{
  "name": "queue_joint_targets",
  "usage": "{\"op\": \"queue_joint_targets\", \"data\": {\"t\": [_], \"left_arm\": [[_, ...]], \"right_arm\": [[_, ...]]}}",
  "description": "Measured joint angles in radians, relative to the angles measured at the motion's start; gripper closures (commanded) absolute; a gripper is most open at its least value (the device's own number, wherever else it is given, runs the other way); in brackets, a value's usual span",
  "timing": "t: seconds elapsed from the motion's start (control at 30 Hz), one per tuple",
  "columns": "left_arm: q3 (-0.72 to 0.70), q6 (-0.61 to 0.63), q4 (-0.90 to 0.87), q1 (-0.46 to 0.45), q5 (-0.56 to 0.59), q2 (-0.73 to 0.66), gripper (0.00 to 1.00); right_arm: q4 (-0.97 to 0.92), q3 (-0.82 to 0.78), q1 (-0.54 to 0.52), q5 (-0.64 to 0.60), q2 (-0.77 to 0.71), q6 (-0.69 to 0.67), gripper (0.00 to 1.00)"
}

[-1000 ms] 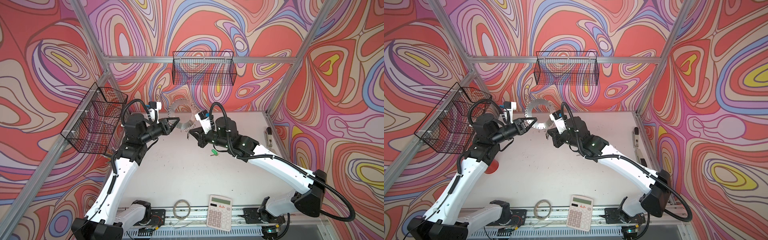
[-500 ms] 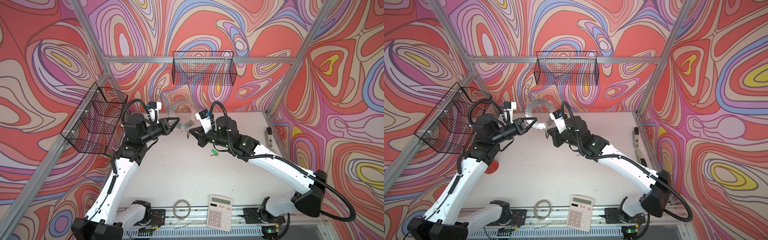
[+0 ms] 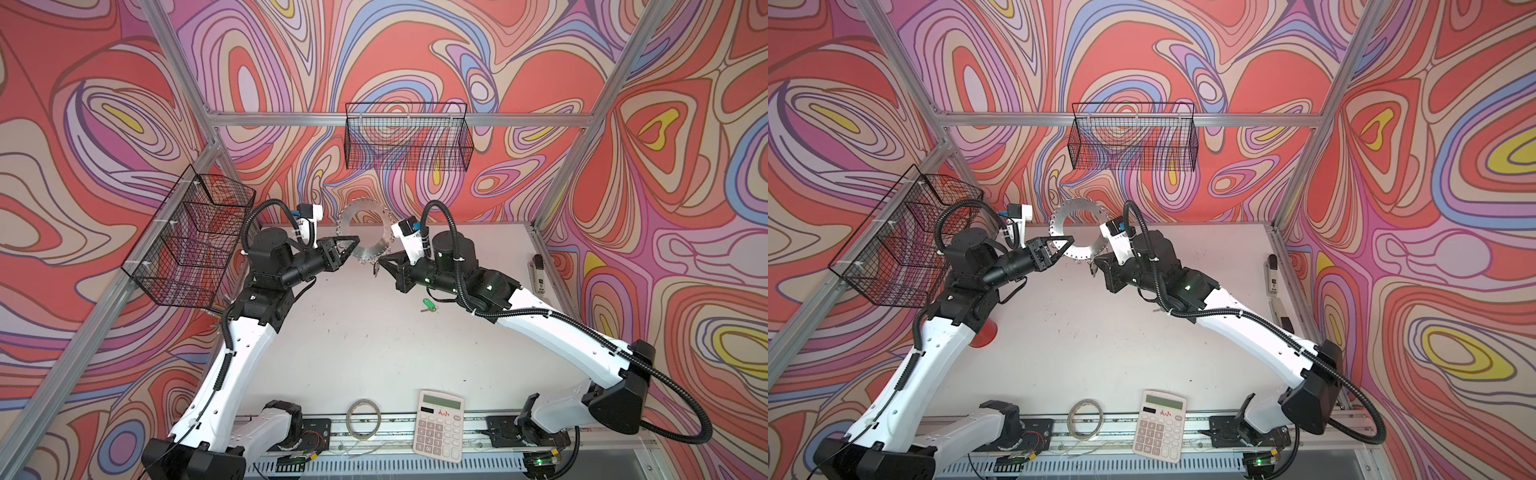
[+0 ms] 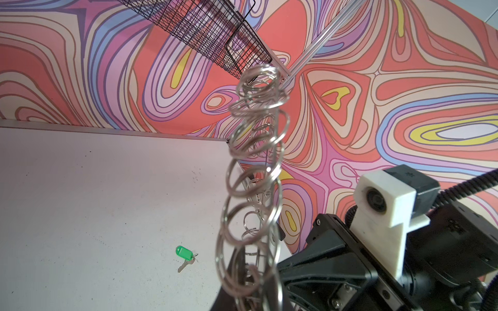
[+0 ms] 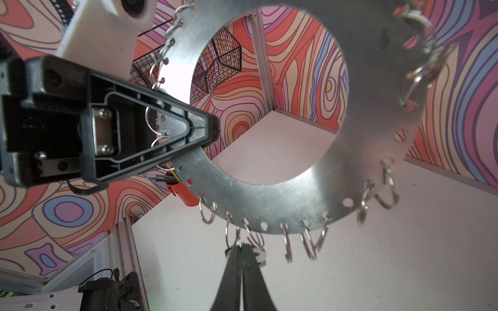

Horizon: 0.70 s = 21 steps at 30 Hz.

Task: Attach keys to a key ring
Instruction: Insert the key into the keyring.

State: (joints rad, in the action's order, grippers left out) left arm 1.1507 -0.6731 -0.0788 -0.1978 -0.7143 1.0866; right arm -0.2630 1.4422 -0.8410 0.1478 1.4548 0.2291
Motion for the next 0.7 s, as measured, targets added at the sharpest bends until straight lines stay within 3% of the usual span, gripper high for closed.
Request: {"op": "queue_joint_targets", "data": {"t": [0.7], "left_arm": [[-0.002, 0.0, 0.0, 0.0, -0.003, -0.018, 1.0]], "right_arm": [[-0.017, -0.003, 0.014, 0.057, 0.016, 0.041, 1.0]]}}
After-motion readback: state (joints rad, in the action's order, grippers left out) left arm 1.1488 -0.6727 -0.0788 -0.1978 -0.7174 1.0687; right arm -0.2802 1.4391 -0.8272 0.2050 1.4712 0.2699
